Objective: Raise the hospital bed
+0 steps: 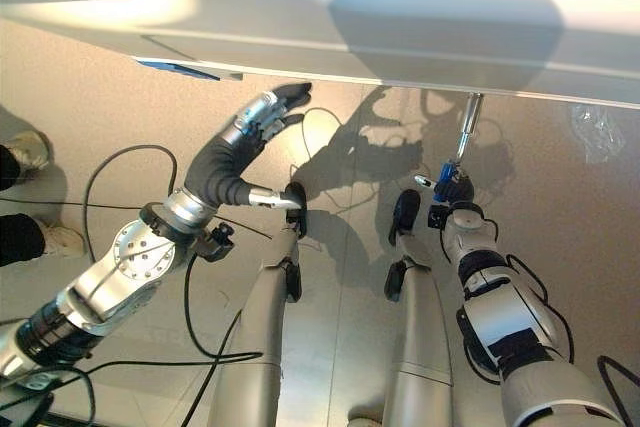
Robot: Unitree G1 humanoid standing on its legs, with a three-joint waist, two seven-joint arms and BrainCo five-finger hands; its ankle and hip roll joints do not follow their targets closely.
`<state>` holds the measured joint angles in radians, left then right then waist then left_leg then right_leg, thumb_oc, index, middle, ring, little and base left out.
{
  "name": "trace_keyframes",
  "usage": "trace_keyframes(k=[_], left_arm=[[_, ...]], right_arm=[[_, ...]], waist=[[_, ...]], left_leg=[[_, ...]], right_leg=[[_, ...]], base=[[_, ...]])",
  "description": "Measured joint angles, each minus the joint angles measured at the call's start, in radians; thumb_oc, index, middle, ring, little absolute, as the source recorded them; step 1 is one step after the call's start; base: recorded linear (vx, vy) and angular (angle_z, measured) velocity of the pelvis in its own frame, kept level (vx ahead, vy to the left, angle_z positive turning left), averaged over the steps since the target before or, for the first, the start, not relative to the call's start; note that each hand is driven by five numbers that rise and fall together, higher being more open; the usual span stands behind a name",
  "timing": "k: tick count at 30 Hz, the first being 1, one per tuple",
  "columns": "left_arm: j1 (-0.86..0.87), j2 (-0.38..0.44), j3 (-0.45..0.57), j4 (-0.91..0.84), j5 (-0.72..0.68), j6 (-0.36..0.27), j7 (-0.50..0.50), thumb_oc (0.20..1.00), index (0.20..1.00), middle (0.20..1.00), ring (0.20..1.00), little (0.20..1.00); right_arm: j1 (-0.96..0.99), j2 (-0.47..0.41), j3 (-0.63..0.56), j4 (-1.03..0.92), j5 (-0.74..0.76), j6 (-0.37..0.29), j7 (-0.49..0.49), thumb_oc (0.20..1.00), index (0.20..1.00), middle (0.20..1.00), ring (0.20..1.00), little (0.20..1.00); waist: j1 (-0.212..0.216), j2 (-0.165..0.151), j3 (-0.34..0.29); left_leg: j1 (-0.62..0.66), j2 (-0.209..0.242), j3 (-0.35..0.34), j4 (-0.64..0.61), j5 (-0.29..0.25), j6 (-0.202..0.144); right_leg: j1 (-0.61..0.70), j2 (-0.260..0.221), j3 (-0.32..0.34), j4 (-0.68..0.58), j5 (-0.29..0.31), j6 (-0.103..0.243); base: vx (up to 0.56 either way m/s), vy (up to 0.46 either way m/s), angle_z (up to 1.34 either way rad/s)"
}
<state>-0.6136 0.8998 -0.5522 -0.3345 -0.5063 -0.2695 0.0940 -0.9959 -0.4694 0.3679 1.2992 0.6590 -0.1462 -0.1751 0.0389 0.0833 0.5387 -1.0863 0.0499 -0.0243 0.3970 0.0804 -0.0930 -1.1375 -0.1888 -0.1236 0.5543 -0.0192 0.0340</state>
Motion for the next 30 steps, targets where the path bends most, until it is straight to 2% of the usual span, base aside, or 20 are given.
trace_keyframes(k=[7, 8, 9, 10, 16, 30], left_arm=[[-0.023, 0.023, -0.035, -0.001, -0.029, -0.001, -0.017, 1.0, 1.0, 1.0, 1.0, 1.0], [-0.019, 0.021, -0.034, 0.0, -0.03, -0.001, -0.017, 1.0, 1.0, 1.0, 1.0, 1.0], [-0.022, 0.022, -0.035, 0.0, -0.03, -0.001, -0.017, 1.0, 1.0, 1.0, 1.0, 1.0], [-0.023, 0.023, -0.035, 0.0, -0.03, -0.001, -0.018, 1.0, 1.0, 1.0, 1.0, 1.0], [-0.018, 0.022, -0.038, -0.002, -0.031, 0.0, -0.024, 1.0, 1.0, 1.0, 1.0, 1.0], [-0.034, 0.02, -0.052, -0.011, -0.04, -0.002, -0.027, 1.0, 1.0, 1.0, 1.0, 1.0]], right_arm=[[-0.011, -0.007, 0.002, 0.012, 0.0, 0.001, 0.017, 1.0, 1.0, 1.0, 1.0, 1.0], [-0.007, -0.009, 0.003, 0.013, 0.0, 0.001, 0.017, 0.925, 0.925, 0.925, 0.925, 0.925], [-0.008, -0.011, 0.002, 0.011, 0.0, 0.001, 0.016, 0.925, 0.925, 0.925, 0.925, 0.925], [-0.011, -0.011, 0.002, 0.013, -0.001, 0.001, 0.017, 0.2, 0.2, 0.2, 0.2, 0.2], [-0.017, -0.013, 0.007, 0.017, -0.001, 0.002, 0.026, 0.2, 0.2, 0.2, 0.2, 0.2], [-0.03, 0.002, 0.019, 0.031, -0.002, 0.003, 0.035, 0.2, 0.2, 0.2, 0.2, 0.2]], waist=[[0.003, 0.0, -0.001], [0.007, 0.0, 0.0], [0.003, 0.0, 0.0], [0.004, 0.0, 0.0], [0.0, 0.001, 0.0], [0.005, 0.003, 0.0]], left_leg=[[-0.001, 0.0, 0.009, 0.0, -0.001, 0.003], [-0.003, 0.001, 0.009, 0.002, 0.0, 0.004], [-0.006, 0.002, 0.012, -0.001, 0.003, 0.005], [-0.01, 0.0, 0.011, 0.001, 0.002, 0.005], [-0.003, 0.003, 0.013, 0.014, -0.016, 0.003], [-0.008, -0.001, 0.012, 0.018, -0.013, 0.007]], right_leg=[[-0.005, -0.003, 0.007, 0.0, 0.001, 0.001], [-0.006, -0.004, 0.007, 0.001, 0.003, 0.001], [-0.01, -0.004, 0.006, 0.0, 0.005, 0.001], [-0.013, -0.002, 0.006, 0.0, 0.004, 0.001], [-0.003, 0.002, 0.007, 0.003, -0.006, 0.006], [-0.006, -0.005, 0.009, 0.007, -0.004, 0.005]], base=[[-0.01, -0.001, 0.0], [0.05, -0.004, 0.0], [0.0, 0.0, 0.0], [0.06, -0.003, 0.0], [-0.01, -0.001, -0.01], [0.0, 0.0, 0.0]])
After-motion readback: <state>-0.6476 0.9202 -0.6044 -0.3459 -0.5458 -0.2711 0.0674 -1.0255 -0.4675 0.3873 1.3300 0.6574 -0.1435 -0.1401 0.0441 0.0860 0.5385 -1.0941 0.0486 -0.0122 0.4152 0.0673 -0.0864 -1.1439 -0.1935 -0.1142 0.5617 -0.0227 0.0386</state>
